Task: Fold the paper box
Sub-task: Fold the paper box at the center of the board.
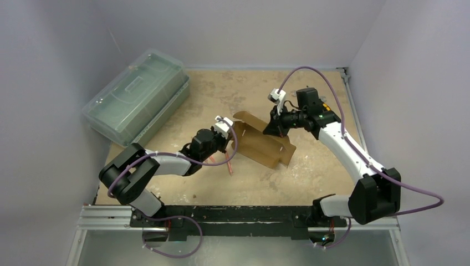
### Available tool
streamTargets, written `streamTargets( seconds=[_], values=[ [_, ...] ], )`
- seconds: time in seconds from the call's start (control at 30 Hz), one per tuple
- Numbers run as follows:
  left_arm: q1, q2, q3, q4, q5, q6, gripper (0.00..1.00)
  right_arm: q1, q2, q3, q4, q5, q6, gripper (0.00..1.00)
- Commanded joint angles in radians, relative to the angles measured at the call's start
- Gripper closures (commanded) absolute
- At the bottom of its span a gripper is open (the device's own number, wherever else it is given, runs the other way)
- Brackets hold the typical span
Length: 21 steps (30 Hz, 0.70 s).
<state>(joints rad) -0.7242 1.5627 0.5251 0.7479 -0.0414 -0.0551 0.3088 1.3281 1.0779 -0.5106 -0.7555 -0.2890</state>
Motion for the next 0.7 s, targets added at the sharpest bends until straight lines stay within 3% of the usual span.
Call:
streamTargets(
  seconds=[0.0, 0.2, 0.67],
  values=[
    [-0.017, -0.029, 0.041, -0.019, -0.018, 0.041, 1.0, 0.007, -0.001, 0.038, 0.0, -0.091, 0.015, 1.0],
    [-0.029, -0.031, 0.03, -0.02, -0.027, 0.051, 1.0, 0.006, 0.055, 0.023, 0.083, -0.105, 0.143, 1.0],
    [-0.031, -0.029, 0.015, -0.011, -0.074, 0.116, 1.0, -0.014, 0.118, 0.076, 0.067, -0.26, 0.23, 1.0]
  ],
)
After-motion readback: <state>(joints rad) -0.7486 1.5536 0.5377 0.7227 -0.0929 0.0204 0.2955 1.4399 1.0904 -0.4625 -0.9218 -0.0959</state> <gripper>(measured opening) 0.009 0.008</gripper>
